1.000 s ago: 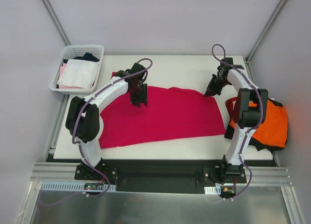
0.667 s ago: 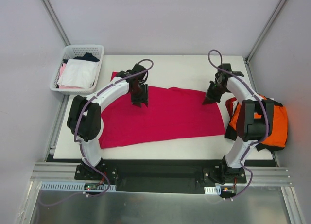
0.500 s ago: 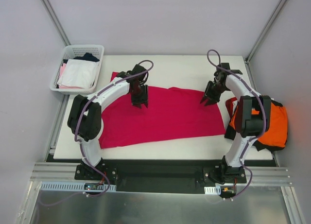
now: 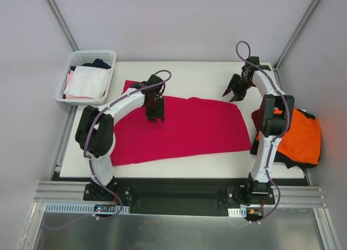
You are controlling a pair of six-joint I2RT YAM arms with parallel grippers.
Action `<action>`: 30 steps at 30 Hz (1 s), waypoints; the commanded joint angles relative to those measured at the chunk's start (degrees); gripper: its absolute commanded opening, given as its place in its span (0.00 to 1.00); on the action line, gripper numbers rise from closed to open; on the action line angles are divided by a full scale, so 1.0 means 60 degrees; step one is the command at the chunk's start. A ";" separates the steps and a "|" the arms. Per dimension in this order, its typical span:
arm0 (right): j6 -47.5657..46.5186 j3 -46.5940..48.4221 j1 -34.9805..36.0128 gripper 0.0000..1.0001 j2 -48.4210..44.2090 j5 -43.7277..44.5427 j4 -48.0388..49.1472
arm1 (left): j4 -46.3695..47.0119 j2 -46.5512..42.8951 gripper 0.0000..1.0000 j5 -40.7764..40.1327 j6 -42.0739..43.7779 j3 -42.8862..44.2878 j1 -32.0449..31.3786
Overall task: Fold and stack the t-shirts
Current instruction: Fold the tshirt
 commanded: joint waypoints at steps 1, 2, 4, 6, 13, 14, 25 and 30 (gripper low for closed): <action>0.0165 0.0368 -0.0127 0.52 0.0474 -0.0292 -0.0090 | -0.0077 -0.0626 0.39 -0.0281 0.0353 -0.0280 0.0079; 0.0179 0.0339 -0.0127 0.52 0.0518 -0.0322 -0.0090 | -0.0092 -0.0699 0.39 -0.0296 0.0368 -0.0382 0.0079; 0.0223 0.0048 -0.0127 0.52 0.0475 -0.0351 0.0012 | -0.0077 -0.0758 0.39 -0.0369 0.0412 -0.0456 0.0079; 0.0238 -0.0232 -0.0127 0.52 0.0358 -0.0337 0.0217 | -0.0077 -0.0816 0.39 -0.0384 0.0412 -0.0559 0.0094; 0.0297 -0.1272 -0.0083 0.48 0.0051 -0.0410 0.0671 | -0.0077 -0.0773 0.39 -0.0340 0.0529 -0.0559 0.0108; 0.0326 -0.1476 -0.0068 0.46 0.0007 -0.0410 0.0758 | -0.0092 -0.0744 0.39 -0.0340 0.0544 -0.0559 0.0108; 0.0399 -0.2107 0.0020 0.01 -0.0418 -0.0425 0.1038 | -0.0077 -0.0714 0.39 -0.0310 0.0632 -0.0559 0.0108; 0.0414 -0.2503 0.0298 0.01 -0.1368 -0.0059 0.1009 | -0.0077 -0.0773 0.39 -0.0325 0.0661 -0.0618 0.0123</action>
